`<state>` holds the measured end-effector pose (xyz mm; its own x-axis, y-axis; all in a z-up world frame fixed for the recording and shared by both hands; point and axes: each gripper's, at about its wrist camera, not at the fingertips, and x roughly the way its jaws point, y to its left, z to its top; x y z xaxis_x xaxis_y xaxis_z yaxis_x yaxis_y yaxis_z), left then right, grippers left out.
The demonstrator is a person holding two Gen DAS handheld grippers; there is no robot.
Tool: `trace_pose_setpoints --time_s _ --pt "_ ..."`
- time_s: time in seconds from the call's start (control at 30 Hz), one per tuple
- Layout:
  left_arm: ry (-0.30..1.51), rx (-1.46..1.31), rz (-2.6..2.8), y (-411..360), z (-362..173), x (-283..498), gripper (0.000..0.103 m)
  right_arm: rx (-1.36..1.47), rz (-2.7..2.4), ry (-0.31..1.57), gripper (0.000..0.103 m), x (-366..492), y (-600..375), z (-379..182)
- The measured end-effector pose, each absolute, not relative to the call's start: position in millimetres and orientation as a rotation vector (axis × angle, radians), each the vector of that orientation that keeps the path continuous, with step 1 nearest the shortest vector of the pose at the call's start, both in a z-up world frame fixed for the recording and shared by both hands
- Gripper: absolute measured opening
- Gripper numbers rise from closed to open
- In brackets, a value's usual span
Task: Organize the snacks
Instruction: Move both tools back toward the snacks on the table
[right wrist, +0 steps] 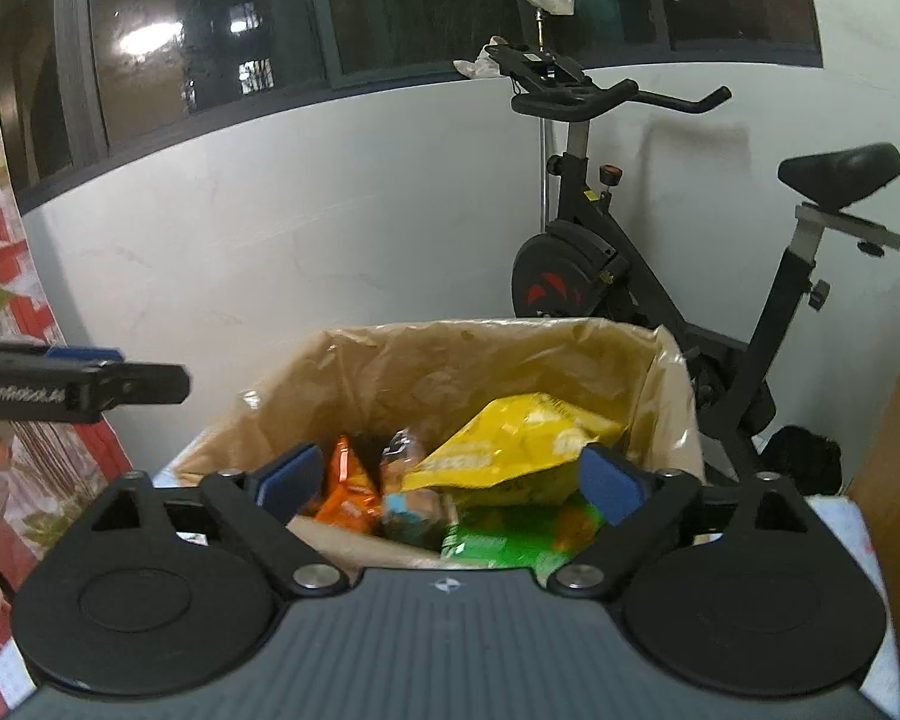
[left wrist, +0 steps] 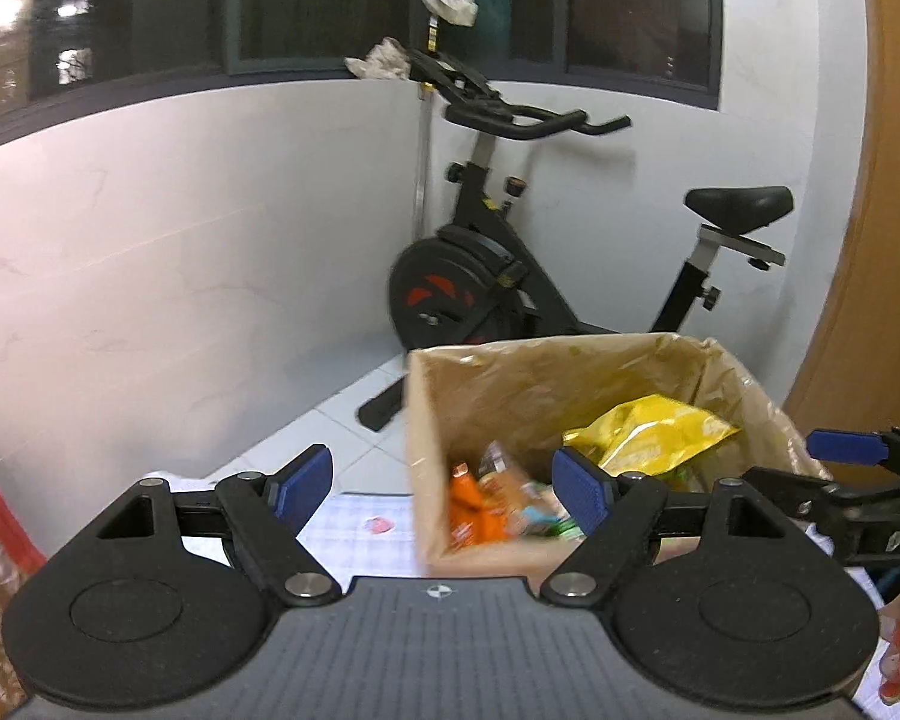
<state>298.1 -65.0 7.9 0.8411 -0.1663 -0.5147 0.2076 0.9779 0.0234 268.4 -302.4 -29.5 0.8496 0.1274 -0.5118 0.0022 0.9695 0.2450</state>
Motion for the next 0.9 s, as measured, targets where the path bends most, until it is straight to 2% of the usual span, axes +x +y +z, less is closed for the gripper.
trace_pose_setpoints --time_s 0.1,0.27,0.67,0.9 --pt "0.524 0.066 -0.188 -46.4 4.7 275.8 0.083 0.294 0.091 0.549 0.103 254.7 -293.4 -30.8" --pt "0.531 0.011 -0.146 -4.2 -3.2 248.0 0.083 0.319 0.122 0.524 0.103 235.0 -266.8 -40.9" --pt "0.598 -0.047 0.013 93.0 -23.2 205.2 0.083 0.356 0.261 0.599 0.103 223.7 -193.5 -77.1" --pt "0.612 -0.077 0.148 129.8 -55.0 174.5 0.083 0.203 0.356 0.640 0.102 223.3 -142.8 -95.4"
